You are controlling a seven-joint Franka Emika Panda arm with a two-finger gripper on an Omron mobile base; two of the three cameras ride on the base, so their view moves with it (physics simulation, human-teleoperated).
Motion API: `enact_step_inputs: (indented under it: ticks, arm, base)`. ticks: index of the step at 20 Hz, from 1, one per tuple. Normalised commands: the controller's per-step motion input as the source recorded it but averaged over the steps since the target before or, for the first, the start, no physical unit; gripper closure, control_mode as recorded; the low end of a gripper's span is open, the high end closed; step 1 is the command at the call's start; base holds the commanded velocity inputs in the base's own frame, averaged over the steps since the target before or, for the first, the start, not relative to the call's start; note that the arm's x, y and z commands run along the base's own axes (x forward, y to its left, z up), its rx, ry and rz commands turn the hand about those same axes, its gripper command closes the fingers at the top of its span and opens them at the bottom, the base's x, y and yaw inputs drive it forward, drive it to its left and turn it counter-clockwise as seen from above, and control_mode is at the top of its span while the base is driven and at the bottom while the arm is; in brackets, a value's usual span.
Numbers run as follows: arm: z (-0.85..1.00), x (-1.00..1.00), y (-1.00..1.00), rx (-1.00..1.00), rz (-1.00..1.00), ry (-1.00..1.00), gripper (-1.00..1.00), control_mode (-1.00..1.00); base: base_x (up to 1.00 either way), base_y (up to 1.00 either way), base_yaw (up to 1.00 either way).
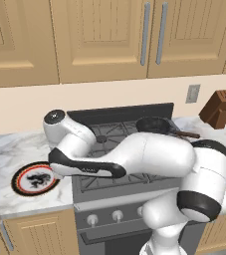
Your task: Pick the croissant and place it on the pan. Then turn on the stove to warm the croissant.
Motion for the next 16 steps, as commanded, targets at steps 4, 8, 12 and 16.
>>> enact_step_inputs:
  ticks: [4, 8, 12, 16]
  arm:
    - [0.16, -0.05, -0.65, 0.00, -0.19, 0.00, 1.00, -1.00]
    - [0.00, -0.01, -0.65, 0.03, -0.18, 0.00, 1.00, -1.00]
    - [0.00, 0.00, -0.71, 0.05, -0.19, 0.00, 1.00, -1.00]
    - [0.00, 0.00, -0.70, 0.07, -0.19, 0.00, 1.00, -1.00]
  base:
    - [0.00, 0.00, 0.00]
    - [0.00, 0.00, 0.00]
    - [0.00, 0.00, 0.00]
    - [0.00, 0.00, 0.00]
